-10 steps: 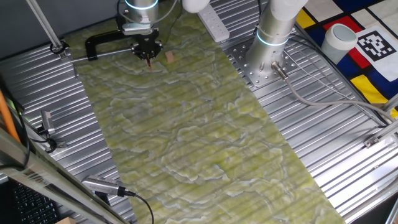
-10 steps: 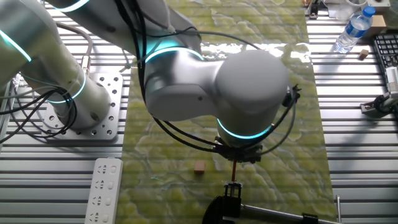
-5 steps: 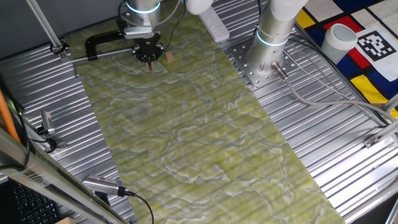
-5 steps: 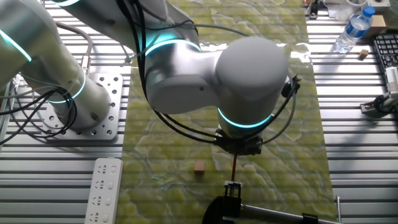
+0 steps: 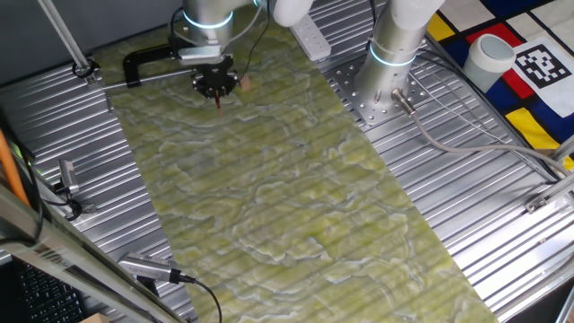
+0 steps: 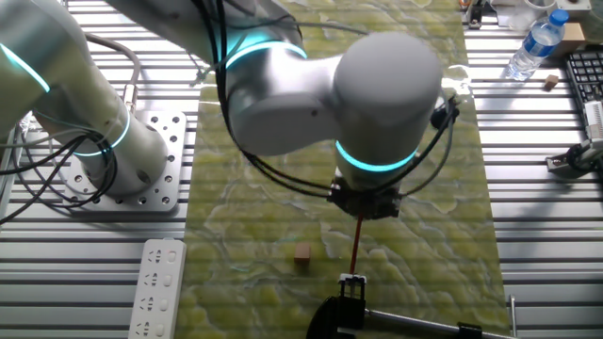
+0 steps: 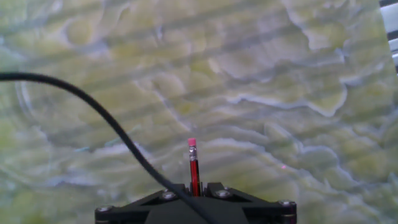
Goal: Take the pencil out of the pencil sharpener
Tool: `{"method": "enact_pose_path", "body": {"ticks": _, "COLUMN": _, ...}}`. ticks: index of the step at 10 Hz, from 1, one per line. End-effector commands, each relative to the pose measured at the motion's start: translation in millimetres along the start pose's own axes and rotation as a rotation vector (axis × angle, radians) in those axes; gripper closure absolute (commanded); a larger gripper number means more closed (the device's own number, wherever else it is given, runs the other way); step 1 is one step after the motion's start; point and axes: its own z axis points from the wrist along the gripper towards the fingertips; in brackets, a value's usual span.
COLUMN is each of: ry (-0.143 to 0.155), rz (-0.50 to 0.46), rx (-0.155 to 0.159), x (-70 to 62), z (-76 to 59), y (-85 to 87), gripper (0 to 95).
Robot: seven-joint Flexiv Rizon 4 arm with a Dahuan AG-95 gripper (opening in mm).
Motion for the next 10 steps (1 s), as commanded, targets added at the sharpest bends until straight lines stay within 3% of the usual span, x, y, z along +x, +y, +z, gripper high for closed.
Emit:
{"method": "enact_pose_path", "body": {"ticks": 1, "ry": -0.006, "rz": 0.004, "rx": 0.003, "x": -6.7, "z": -0.7, "y": -0.6, "gripper": 95.0}}
{"method": "enact_pose_path", "body": {"ticks": 5, "ry": -0.013, "rz": 0.034, "rx": -0.001, "x": -20.6, "z": -3.5, "y": -3.6, "gripper": 95.0}}
{"method": "enact_pose_path", "body": {"ticks": 7, "ry": -0.020, "rz": 0.039, "rx": -0.007, "x": -22.8, "z": -4.6, "y": -6.1, "gripper": 57.0}}
{"method": "enact_pose_path", "body": {"ticks": 9, "ry": -0.016, "rz": 0.045, "rx": -0.011, "x": -24.6, "z": -5.9, "y": -8.3, "gripper": 57.0}}
{"method": "enact_pose_path", "body": {"ticks": 10, "ry": -0.012, "rz": 0.074, "rx": -0.009, "x": -24.4, "z": -8.6, "y": -9.2, "gripper": 95.0}}
